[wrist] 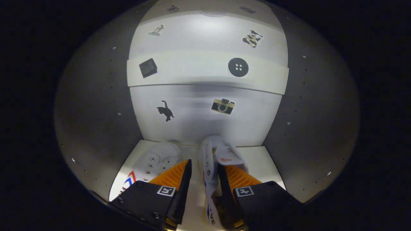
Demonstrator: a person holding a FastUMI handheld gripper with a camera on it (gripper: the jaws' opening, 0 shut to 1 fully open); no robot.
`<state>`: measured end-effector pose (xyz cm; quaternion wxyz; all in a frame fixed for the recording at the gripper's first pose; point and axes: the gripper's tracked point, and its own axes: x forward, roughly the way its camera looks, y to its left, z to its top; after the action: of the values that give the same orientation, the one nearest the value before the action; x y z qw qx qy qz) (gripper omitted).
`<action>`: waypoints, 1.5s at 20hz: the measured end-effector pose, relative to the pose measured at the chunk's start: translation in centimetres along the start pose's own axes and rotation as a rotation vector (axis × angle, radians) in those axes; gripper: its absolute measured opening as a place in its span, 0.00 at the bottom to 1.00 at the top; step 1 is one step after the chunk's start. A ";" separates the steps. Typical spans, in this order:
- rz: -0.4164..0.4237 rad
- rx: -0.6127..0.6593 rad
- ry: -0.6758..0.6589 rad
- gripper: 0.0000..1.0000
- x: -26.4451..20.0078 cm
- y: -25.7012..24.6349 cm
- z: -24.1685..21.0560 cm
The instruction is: Open the shoe cabinet door, grab the shoes and put them into the shoe cabinet, then close the shoe cabinet door.
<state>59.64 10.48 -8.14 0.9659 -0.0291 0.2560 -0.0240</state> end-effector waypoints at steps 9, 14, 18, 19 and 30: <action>-0.003 0.036 -0.097 0.99 -8.9 -0.1 -0.1; 0.015 0.024 -0.190 0.99 -15.8 1.7 -1.3; 0.032 0.021 -0.276 0.99 -22.0 2.6 -3.6; 0.044 0.021 -0.293 0.99 -23.6 2.9 -4.2; 0.095 -0.042 -0.437 0.98 -36.3 1.4 -12.2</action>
<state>22.13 13.53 -0.94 0.9977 -0.0416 0.0422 0.0336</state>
